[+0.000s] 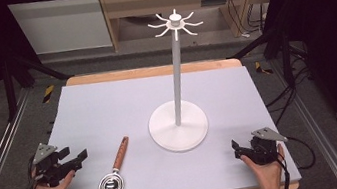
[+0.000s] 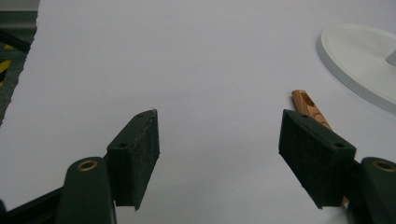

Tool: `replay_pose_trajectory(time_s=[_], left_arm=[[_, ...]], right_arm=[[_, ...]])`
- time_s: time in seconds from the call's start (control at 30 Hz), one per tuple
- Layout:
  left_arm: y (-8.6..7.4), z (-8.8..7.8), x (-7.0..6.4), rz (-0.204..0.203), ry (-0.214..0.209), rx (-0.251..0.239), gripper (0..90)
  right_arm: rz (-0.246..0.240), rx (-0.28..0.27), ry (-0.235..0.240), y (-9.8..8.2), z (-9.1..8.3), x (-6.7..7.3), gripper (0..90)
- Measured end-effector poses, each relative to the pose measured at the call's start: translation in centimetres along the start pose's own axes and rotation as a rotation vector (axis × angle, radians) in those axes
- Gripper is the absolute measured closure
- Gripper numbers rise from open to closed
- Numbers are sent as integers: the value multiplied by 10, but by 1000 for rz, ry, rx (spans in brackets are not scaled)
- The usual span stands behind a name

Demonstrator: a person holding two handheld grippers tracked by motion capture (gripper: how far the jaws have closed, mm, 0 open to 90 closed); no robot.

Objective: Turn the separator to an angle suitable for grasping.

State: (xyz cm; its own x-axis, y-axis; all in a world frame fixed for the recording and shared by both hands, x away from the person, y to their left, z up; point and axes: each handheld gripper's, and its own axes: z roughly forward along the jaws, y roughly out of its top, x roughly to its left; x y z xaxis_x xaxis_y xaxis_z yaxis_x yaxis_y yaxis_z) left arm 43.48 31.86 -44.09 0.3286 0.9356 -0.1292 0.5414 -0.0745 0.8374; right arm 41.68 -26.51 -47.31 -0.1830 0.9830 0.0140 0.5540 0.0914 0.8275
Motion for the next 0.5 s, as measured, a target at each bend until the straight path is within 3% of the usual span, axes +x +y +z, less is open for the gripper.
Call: replay_pose_trajectory(time_s=[0.5], left_arm=[[10,1,-26,62,-48,24,315]], right_arm=[[-10,-16,17,1,-2,5,124]])
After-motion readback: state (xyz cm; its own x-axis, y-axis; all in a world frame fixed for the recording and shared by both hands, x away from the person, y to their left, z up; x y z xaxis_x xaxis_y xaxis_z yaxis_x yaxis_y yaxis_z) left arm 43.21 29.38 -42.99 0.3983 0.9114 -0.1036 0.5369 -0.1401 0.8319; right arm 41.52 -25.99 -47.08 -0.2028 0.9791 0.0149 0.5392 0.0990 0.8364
